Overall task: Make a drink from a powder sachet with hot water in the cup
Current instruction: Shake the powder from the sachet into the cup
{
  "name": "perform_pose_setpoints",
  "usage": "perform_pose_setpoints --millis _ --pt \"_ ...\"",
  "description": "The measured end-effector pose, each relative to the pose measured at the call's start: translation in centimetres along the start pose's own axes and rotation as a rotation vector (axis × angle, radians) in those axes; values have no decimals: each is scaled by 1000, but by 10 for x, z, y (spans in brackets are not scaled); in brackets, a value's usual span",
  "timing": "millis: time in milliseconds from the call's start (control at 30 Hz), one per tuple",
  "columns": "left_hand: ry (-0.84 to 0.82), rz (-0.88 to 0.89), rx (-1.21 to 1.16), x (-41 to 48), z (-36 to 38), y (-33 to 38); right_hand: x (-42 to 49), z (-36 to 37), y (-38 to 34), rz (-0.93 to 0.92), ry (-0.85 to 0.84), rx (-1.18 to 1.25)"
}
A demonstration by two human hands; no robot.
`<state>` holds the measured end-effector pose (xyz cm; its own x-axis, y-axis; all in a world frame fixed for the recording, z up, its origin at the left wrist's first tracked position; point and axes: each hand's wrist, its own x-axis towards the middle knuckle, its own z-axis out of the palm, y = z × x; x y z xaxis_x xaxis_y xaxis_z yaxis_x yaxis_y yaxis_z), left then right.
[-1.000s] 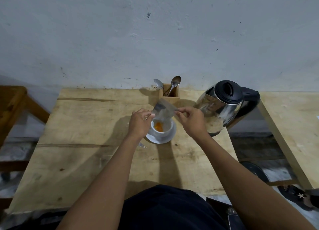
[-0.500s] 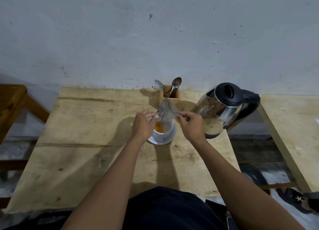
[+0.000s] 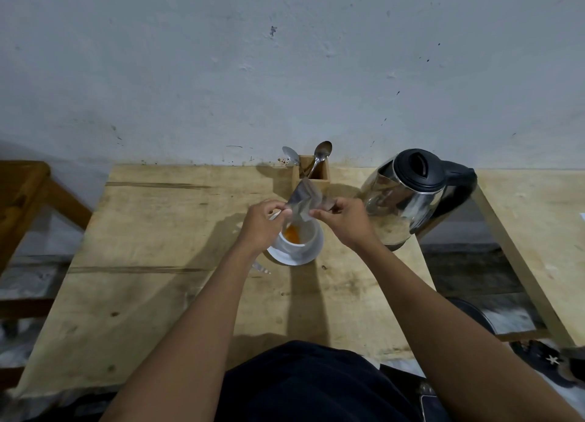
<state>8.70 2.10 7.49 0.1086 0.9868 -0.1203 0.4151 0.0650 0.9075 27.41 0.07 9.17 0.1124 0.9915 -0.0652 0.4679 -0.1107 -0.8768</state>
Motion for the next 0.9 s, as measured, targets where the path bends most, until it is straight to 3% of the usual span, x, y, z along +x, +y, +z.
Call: perform_pose_setpoints --millis 267,500,900 --pt "24 -57 -8 1 4 -6 4 -3 6 -21 15 30" --pt "26 -110 -2 5 6 -8 8 -5 0 -126 -27 -127" --pt "97 -64 61 6 5 -8 13 -2 -1 -27 95 -224"
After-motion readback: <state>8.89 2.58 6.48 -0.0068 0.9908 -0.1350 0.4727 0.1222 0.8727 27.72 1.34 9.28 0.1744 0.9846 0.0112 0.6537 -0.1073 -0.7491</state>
